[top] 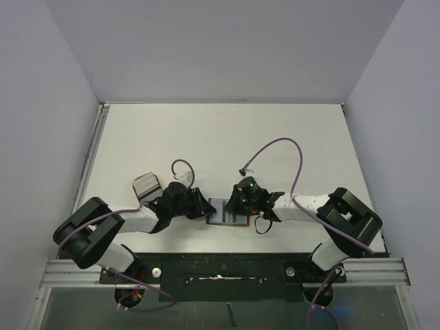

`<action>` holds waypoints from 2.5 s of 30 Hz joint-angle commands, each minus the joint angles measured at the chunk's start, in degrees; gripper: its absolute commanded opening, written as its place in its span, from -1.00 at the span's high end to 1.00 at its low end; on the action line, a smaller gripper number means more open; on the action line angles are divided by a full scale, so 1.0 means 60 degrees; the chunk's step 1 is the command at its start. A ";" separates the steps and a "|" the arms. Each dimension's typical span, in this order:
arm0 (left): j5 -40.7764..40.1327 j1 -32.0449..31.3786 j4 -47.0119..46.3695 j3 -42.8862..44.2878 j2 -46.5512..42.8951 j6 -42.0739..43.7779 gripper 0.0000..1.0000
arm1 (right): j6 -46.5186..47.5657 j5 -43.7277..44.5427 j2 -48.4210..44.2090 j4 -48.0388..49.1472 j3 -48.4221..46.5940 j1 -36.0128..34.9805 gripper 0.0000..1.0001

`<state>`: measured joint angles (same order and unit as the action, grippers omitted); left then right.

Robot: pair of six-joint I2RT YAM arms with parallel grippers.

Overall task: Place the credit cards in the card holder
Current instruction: Turn over the card slot in the card holder.

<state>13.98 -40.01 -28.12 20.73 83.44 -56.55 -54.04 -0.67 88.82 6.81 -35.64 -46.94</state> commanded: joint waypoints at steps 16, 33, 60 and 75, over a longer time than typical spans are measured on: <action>0.0556 -0.0209 -0.0591 0.0609 -0.0694 -0.0457 0.59 | 0.0232 -0.0123 -0.0057 0.0246 0.0017 -0.0190 0.69; 0.0369 -0.0601 -0.0503 0.1088 -0.0334 -0.0330 0.58 | 0.0379 0.0141 -0.0785 0.0293 0.0333 -0.0175 0.44; -0.1588 -0.0920 0.1864 0.2775 0.0123 0.0693 0.58 | 0.1189 0.1767 -0.4305 -0.2454 0.0735 0.0119 0.05; -0.2858 -0.0933 0.4965 0.1707 -0.1828 0.0591 0.47 | 0.2603 0.1512 -0.2234 -0.2373 -0.0379 0.0604 -0.05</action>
<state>-0.82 -45.39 -1.91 32.36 75.31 -53.10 -42.17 8.62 73.47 -9.43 -34.02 -44.36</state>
